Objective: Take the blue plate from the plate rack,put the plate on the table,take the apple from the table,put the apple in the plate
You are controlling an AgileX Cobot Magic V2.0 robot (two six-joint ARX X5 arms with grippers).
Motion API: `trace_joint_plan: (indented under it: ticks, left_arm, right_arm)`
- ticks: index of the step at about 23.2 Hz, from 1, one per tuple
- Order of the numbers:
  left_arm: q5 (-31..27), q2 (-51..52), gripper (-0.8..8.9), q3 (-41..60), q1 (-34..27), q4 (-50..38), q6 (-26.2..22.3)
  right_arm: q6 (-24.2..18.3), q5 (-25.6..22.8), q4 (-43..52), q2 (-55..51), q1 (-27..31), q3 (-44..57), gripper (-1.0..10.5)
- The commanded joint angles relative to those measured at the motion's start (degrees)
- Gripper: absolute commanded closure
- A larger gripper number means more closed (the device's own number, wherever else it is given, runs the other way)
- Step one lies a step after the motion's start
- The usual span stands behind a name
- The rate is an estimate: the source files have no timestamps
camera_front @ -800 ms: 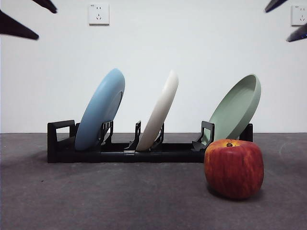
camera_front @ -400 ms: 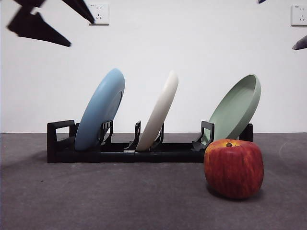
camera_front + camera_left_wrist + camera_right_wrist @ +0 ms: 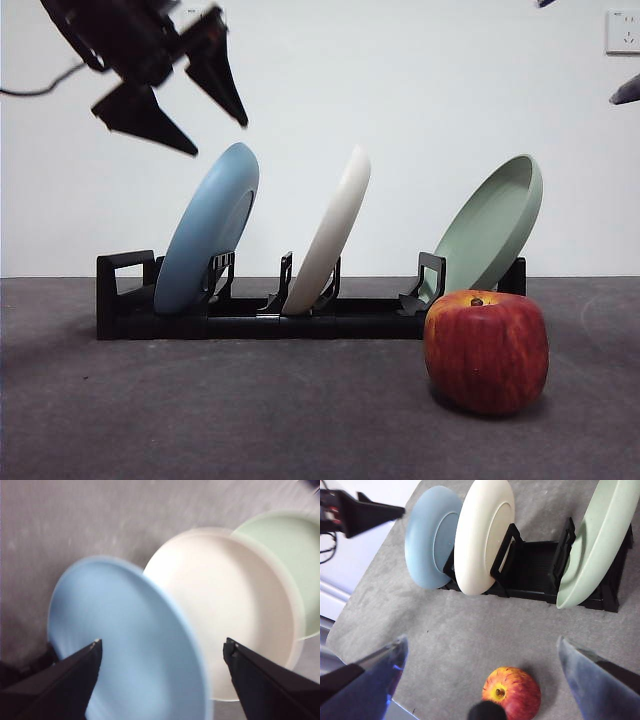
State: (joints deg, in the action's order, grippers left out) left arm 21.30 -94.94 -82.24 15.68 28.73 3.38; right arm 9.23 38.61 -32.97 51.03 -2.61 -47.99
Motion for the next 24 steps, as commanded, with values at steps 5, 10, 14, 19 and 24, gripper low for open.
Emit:
trace_joint_plan:
  ticks: [5,10,14,19,24]
  left_arm:
    - [-0.4,-3.3,4.10,0.0,1.7,-0.6,-2.6]
    - [-0.5,-3.5,8.39,0.0,2.0,-0.7,-4.5]
    - [-0.1,-3.5,8.22,0.0,2.0,-0.4,-5.1]
    - [0.2,-2.7,8.22,-1.2,2.0,1.7,-5.0]
    - [3.8,-1.5,8.22,-14.6,2.3,15.8,-5.0]
  right_arm:
    - [0.4,0.0,0.3,0.0,-0.1,-0.2,4.4]
    - [0.3,0.0,0.3,0.0,-0.1,-0.2,4.4]
    - [0.4,0.0,0.3,0.0,-0.1,-0.2,4.4]
    - [0.3,-0.1,0.4,0.0,-0.1,-0.2,4.4]
    - [0.4,-0.2,0.8,0.0,-0.1,-0.2,4.4]
